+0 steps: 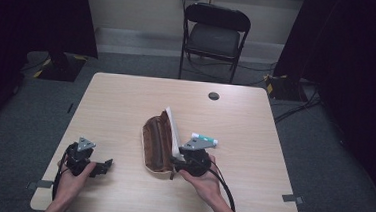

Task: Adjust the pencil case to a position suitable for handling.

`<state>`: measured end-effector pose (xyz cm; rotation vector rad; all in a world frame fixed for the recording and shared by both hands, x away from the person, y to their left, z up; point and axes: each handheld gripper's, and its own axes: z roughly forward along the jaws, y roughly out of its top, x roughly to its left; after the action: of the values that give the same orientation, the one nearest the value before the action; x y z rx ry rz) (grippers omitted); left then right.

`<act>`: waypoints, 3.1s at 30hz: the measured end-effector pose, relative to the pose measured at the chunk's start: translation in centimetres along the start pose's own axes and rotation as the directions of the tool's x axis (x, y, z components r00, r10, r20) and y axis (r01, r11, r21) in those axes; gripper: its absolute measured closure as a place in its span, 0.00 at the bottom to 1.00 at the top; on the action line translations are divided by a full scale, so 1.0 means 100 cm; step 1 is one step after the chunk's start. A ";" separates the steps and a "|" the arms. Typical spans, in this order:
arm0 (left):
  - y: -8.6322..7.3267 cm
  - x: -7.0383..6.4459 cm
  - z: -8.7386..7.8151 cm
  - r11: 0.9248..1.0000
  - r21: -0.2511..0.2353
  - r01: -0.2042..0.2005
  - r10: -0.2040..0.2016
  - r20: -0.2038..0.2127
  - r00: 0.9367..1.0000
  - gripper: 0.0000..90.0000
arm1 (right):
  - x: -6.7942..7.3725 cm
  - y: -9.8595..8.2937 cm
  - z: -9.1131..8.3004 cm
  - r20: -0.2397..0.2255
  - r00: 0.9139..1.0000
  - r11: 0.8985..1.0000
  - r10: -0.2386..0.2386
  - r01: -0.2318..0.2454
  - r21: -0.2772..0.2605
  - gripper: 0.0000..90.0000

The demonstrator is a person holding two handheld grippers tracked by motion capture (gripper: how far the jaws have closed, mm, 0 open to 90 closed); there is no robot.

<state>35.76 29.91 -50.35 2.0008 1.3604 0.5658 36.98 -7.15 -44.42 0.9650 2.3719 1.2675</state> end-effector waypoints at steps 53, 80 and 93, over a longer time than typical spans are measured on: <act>0.000 0.000 0.000 1.000 -0.001 0.000 0.000 0.003 1.000 0.00 | -0.048 -0.024 -0.031 0.019 1.000 1.000 -0.021 0.021 0.015 0.87; 0.002 0.002 0.002 1.000 0.000 -0.011 0.011 0.018 1.000 0.00 | -0.060 0.012 0.016 0.017 0.999 0.998 0.041 -0.040 -0.039 0.75; 0.003 0.003 0.003 1.000 -0.001 -0.013 0.013 0.015 1.000 0.00 | -0.107 -0.014 -0.036 0.063 0.992 0.991 0.108 -0.103 -0.084 0.59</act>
<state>36.25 30.02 -50.35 2.0107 1.3391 0.5563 42.31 -17.15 -44.17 1.1030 2.2277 1.3350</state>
